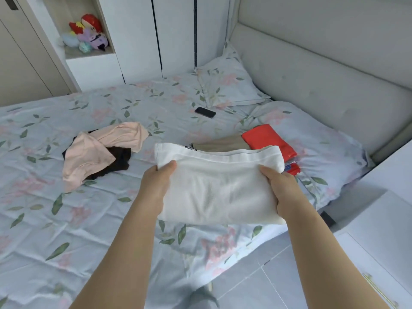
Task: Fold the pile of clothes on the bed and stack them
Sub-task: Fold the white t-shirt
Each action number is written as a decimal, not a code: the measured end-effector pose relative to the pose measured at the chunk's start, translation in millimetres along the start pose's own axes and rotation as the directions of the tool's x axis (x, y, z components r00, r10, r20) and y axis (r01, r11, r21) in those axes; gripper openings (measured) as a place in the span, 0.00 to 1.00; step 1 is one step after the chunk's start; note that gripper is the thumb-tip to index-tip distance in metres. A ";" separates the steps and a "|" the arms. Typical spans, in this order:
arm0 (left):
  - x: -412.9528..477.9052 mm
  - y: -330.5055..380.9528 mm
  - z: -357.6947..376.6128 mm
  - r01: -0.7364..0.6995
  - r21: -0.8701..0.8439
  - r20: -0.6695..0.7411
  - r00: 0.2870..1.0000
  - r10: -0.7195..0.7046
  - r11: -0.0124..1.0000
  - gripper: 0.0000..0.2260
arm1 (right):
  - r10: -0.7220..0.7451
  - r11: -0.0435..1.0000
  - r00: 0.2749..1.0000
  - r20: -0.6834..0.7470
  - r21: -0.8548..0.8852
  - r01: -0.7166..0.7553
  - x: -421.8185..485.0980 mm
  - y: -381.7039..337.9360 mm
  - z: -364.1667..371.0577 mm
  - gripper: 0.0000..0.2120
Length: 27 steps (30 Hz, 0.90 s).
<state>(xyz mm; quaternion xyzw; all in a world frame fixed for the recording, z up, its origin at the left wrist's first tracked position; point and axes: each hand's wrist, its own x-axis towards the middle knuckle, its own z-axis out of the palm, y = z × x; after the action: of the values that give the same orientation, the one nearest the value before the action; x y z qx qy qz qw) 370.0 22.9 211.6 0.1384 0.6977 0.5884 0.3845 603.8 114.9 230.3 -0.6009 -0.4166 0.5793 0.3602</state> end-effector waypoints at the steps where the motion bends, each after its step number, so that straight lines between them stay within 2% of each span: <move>1: 9.2 -4.2 13.3 0.018 0.010 0.006 1.000 -0.018 1.000 0.05 | 0.019 1.000 1.000 -0.007 -0.003 -0.019 12.3 0.5 -5.1 0.06; 6: 49.8 -15.1 82.8 0.085 0.041 0.046 0.995 -0.087 0.996 0.06 | 0.080 0.996 0.994 -0.070 -0.024 -0.082 78.0 -1.0 -30.7 0.07; 11: 78.5 -14.6 138.0 0.139 0.083 0.065 0.987 -0.145 0.987 0.11 | 0.125 0.991 0.988 -0.095 -0.035 -0.129 136.6 -2.7 -52.1 0.05; 14: 90.7 -17.8 166.0 0.146 0.130 0.008 0.989 -0.148 0.981 0.09 | 0.183 0.982 0.982 -0.051 -0.034 -0.185 170.5 -3.6 -64.9 0.05; 18: 108.1 -30.9 209.0 0.201 0.117 0.007 0.979 -0.203 0.973 0.17 | 0.202 0.975 0.979 -0.015 -0.089 -0.203 232.4 -2.5 -84.1 0.11; 24: 124.4 -59.1 272.6 0.280 0.026 -0.106 0.955 -0.276 0.960 0.03 | 0.262 0.955 0.958 0.114 -0.176 -0.240 314.6 -8.7 -113.2 0.16; 27: 126.6 -68.3 295.3 0.335 0.011 -0.172 0.929 -0.329 0.942 0.11 | 0.314 0.933 0.934 0.168 -0.239 -0.270 349.5 -13.1 -118.9 0.12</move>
<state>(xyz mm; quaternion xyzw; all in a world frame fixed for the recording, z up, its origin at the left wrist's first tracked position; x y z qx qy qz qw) 509.9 297.3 97.4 -0.0239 0.7525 0.5104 0.4155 714.8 446.8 112.2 -0.6290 -0.4162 0.6371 0.1589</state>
